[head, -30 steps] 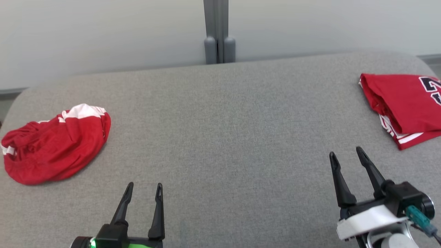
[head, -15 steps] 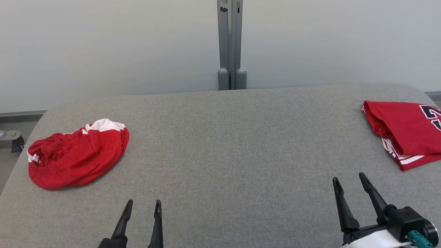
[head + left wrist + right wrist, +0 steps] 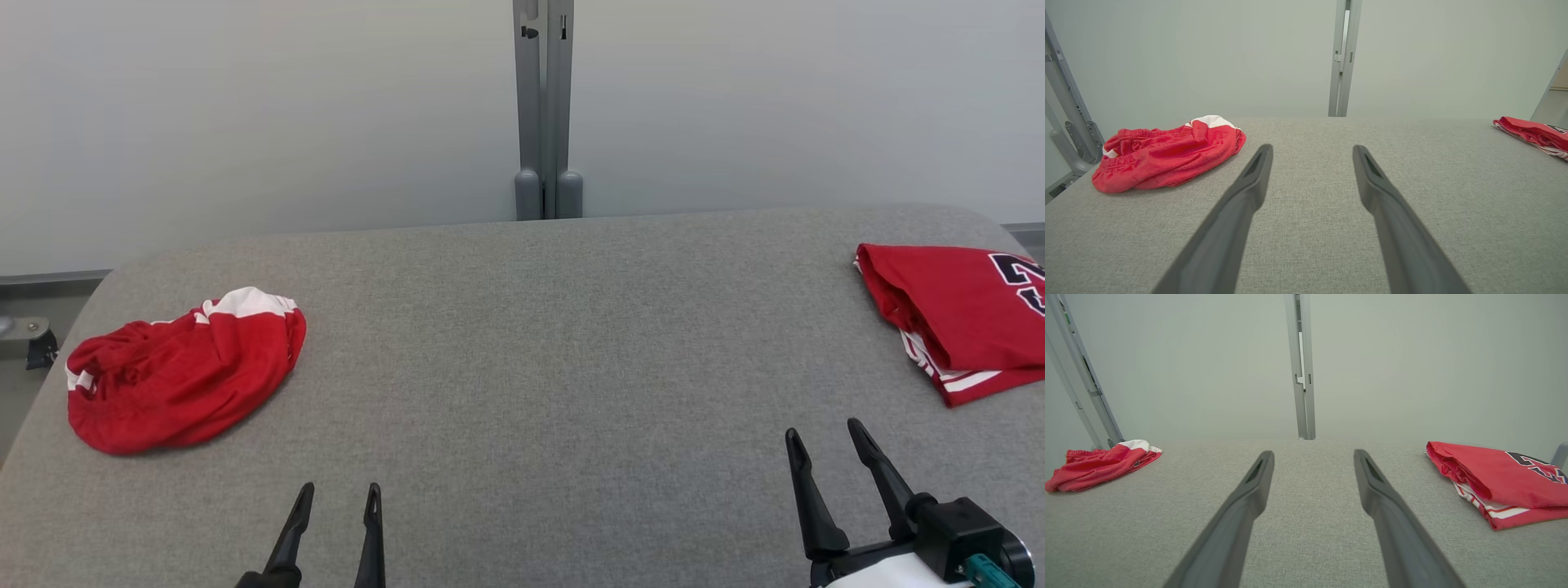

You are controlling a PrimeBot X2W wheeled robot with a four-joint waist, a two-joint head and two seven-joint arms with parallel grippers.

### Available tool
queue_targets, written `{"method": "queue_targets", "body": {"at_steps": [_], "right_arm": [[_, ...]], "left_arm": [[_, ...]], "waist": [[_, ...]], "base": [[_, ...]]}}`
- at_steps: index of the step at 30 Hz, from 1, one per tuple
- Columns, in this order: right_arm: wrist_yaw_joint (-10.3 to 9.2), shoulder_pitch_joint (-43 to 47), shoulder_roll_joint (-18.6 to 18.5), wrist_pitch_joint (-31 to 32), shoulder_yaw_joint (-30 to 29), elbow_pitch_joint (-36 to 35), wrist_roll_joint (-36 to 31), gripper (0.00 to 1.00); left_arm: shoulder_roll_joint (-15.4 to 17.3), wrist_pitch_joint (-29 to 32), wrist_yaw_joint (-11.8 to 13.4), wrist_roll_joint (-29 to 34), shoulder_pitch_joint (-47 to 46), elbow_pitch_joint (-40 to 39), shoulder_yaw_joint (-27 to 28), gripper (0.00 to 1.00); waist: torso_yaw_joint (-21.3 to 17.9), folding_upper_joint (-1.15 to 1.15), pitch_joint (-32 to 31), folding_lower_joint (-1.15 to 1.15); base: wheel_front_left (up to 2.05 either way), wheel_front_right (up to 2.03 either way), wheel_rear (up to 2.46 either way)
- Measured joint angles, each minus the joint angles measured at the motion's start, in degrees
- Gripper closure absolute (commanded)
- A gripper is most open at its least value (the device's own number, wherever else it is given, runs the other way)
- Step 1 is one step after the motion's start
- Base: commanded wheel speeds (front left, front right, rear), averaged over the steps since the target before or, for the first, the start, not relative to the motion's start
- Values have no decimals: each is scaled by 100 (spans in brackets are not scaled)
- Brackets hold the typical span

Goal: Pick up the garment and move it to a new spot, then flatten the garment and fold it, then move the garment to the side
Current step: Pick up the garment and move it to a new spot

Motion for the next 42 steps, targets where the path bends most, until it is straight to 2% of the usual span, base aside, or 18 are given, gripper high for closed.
{"method": "queue_targets", "body": {"at_steps": [26, 32, 42], "right_arm": [[0, -2, 38, 0, -102, -31, -35, 0], [0, 18, 67, 0, -8, -45, -16, 0], [0, -7, 185, -1, 13, -71, 7, 0]], "left_arm": [[0, 1, 26, 21, -134, 56, -38, 0], [-2, 0, 36, 32, -212, 74, -34, 0], [-7, 0, 55, 119, -208, 93, 142, 0]], "waist": [[65, 0, 228, 0], [364, 0, 274, 0], [1274, 0, 343, 0]], "base": [[0, 0, 0], [0, 0, 0], [0, 0, 0]]}}
